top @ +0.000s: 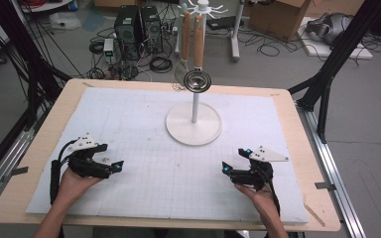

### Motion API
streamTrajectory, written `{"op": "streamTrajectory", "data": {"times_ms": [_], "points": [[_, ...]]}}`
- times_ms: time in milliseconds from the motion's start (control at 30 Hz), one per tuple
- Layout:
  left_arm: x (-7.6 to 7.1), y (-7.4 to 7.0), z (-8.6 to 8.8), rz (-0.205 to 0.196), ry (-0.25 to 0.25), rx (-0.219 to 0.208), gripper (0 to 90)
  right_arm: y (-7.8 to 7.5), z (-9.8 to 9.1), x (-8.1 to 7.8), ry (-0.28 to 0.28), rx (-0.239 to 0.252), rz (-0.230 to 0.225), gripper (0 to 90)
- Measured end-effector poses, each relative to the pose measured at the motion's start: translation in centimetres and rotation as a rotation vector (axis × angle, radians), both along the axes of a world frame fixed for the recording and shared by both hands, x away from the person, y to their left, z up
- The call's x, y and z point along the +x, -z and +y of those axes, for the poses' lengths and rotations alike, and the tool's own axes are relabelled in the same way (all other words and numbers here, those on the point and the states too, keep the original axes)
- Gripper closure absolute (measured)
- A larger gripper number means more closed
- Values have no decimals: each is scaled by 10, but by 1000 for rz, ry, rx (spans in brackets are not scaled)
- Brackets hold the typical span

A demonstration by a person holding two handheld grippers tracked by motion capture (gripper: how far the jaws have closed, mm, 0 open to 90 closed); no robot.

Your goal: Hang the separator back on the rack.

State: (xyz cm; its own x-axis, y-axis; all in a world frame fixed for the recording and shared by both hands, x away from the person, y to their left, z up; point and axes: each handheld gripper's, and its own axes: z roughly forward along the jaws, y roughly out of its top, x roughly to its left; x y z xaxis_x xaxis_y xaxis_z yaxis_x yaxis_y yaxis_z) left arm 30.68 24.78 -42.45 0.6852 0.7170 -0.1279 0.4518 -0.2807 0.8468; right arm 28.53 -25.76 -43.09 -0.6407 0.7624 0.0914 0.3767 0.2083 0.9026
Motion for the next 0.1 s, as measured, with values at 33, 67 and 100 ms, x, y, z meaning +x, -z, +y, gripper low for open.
{"op": "streamTrajectory", "data": {"times_ms": [33,67,100], "points": [[0,0,0,0,-1,-1,38,1,0,0,-4,-4,-4,175],[0,0,0,0,-1,0,38,1,1,-1,-6,-4,-4,174],[0,-1,0,-2,-4,0,38,2,2,-1,-8,-3,4,175]]}}
